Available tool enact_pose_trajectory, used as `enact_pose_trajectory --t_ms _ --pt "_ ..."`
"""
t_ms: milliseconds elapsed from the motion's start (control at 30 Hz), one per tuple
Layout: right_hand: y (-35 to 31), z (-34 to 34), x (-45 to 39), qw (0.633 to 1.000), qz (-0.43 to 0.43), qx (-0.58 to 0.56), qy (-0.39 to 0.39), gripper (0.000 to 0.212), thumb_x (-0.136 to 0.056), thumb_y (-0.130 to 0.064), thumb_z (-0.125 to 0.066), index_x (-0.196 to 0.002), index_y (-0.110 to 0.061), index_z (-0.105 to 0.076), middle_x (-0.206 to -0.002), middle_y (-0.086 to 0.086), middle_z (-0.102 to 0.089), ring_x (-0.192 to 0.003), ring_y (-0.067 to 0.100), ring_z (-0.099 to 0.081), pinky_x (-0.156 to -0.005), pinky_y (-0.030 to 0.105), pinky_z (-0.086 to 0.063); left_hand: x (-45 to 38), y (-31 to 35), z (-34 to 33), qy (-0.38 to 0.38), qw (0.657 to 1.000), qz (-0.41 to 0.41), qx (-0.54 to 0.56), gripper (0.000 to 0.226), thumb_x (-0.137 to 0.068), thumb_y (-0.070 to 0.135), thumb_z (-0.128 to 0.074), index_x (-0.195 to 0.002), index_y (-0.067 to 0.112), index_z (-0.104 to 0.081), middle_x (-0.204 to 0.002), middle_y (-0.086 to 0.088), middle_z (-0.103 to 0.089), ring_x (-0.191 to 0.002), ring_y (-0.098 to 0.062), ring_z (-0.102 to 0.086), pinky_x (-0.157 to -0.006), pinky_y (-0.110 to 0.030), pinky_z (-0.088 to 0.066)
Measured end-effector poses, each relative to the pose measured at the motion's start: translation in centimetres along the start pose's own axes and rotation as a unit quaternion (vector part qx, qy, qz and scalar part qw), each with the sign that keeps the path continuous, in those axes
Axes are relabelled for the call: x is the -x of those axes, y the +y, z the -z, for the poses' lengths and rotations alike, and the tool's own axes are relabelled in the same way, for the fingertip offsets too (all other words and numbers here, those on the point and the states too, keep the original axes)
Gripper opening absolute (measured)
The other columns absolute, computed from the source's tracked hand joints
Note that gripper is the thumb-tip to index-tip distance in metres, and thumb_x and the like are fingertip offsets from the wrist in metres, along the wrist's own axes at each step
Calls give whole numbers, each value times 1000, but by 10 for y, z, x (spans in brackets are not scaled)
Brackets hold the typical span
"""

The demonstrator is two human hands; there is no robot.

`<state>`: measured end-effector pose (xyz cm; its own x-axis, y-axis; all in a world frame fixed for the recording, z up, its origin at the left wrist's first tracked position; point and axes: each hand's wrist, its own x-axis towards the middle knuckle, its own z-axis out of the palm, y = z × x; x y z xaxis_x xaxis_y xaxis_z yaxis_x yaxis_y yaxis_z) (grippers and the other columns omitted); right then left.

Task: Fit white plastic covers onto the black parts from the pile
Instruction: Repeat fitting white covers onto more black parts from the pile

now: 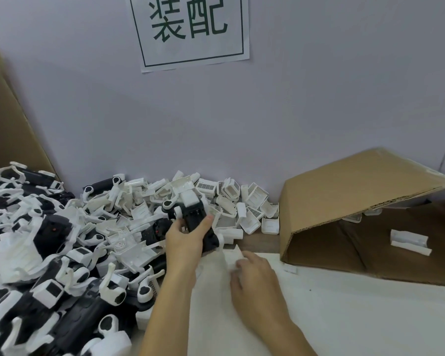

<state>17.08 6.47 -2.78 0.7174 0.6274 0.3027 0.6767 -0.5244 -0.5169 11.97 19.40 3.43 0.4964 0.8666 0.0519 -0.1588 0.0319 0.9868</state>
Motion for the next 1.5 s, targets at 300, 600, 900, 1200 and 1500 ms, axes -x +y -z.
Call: enact_pose_trajectory --t_ms 300,600,900,1200,1500 --pt "5 2 -2 1000 -1 -11 -3 41 -96 -45 -58 -135 -37 -49 -132 -17 -44 -127 9 -40 -104 29 -29 6 -3 -4 -21 1000 7 -10 22 -81 28 -82 -97 21 -69 -92 -4 -75 -88 -22 -72 -91 -52 -57" --pt "6 15 -9 886 -129 -424 137 29 -109 -17 -29 -121 -30 -53 -96 -3 -67 -59 9 -67 -50 13 -44 5 -11 -11 -52 999 -5 -10 30 -87 32 -76 -112 22 -64 -97 -1 -75 -93 -16 -71 -82 -38 -57" --pt "11 17 -17 677 -197 -704 87 41 -108 -7 -32 -108 -20 -71 -80 6 -74 -54 18 -61 -47 30 -48 16 -27 -28 -140 990 4 -32 15 -91 20 -71 -104 24 -66 -84 8 -77 -76 -1 -71 -58 -11 -50" --pt "12 16 -10 883 -104 -435 142 54 -88 -12 -74 -126 -31 -41 -114 -21 -56 -98 -17 -57 -77 7 -48 26 -26 -35 -204 978 34 -18 24 -102 11 -51 -113 27 -64 -91 11 -77 -83 -1 -72 -59 -12 -51" --pt "10 11 -9 903 -63 -375 200 48 -92 -28 -69 -133 -24 -45 -120 -17 -50 -117 4 -50 -98 28 -44 35 -19 -39 -275 960 56 7 22 -103 24 -50 -121 23 -64 -101 5 -77 -88 -2 -71 -59 -11 -49"
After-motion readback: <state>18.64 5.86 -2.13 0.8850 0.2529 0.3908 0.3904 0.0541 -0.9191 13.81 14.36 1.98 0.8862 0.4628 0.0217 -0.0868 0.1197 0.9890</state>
